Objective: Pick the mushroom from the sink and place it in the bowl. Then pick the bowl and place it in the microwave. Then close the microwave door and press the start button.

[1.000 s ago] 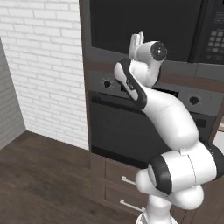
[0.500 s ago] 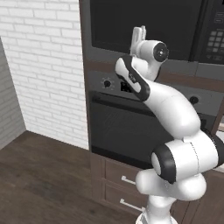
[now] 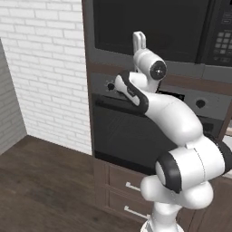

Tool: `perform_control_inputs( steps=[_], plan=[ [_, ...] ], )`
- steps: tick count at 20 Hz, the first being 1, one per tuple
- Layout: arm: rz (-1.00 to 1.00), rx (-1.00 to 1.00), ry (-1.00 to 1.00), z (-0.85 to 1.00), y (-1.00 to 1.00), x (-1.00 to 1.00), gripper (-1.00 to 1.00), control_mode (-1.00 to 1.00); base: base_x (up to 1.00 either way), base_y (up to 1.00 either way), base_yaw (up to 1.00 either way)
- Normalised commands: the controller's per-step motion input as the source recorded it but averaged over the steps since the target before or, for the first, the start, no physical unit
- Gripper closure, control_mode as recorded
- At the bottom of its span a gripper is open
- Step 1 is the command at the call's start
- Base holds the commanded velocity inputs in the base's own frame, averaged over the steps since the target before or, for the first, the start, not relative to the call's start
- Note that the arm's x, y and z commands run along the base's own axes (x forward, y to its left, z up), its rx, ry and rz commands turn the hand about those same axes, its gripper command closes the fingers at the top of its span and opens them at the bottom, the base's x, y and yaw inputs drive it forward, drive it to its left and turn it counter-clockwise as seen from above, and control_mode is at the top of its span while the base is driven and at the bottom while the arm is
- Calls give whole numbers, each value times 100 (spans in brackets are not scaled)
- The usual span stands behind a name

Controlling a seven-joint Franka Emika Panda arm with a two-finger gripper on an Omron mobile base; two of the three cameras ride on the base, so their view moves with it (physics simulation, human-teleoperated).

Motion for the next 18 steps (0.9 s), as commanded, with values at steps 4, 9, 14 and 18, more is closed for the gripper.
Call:
perform_control_inputs(
  steps=[4,9,14,18],
  plan=[
    [-2,-12,-2,78,17,-74,-100,-100,0,0,0],
    [12,-15,10,100,0,-100,-100,-100,0,0,0],
    [14,-25,31,84,0,-94,-100,-100,0,0,0],
    [28,-57,14,12,0,-76,-100,-100,0,0,0]
  ],
)
